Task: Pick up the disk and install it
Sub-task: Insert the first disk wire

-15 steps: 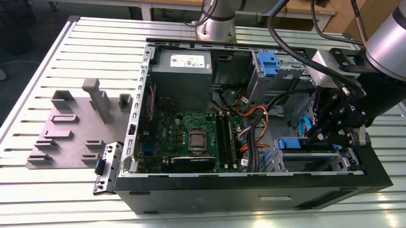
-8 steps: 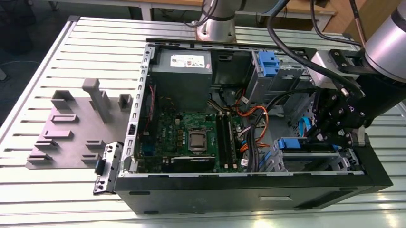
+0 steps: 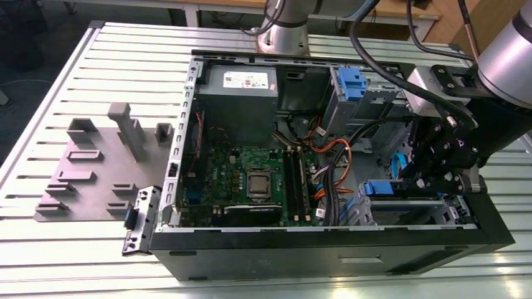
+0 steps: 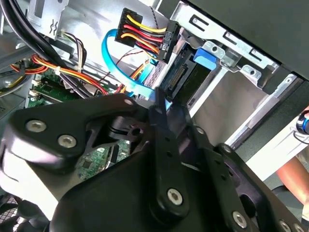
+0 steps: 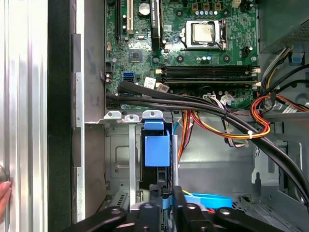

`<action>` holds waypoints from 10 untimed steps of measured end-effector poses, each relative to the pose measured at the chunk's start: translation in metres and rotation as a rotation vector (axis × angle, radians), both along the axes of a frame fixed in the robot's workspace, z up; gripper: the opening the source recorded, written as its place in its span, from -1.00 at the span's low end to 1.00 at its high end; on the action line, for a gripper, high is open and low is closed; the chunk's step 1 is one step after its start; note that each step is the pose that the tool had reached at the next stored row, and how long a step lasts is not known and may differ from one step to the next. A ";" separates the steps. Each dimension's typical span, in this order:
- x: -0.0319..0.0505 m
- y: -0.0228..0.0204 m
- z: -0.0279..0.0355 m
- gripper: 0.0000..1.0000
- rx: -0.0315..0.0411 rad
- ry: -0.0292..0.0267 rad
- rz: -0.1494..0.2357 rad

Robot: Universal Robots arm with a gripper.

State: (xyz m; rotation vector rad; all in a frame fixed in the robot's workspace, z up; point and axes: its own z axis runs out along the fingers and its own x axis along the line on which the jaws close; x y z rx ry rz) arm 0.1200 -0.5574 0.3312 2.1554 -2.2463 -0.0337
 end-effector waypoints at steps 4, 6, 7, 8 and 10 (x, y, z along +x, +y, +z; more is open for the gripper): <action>0.0000 0.0000 0.0000 -0.41 -0.0002 0.0000 0.000; 0.0000 0.0001 0.0008 -0.41 -0.0003 0.0000 0.000; 0.0000 0.0001 0.0021 -0.41 -0.0001 0.0000 0.000; 0.0000 0.0000 0.0038 -0.41 -0.0001 0.0000 0.000; 0.0000 0.0000 0.0081 -0.41 -0.0001 0.0000 0.000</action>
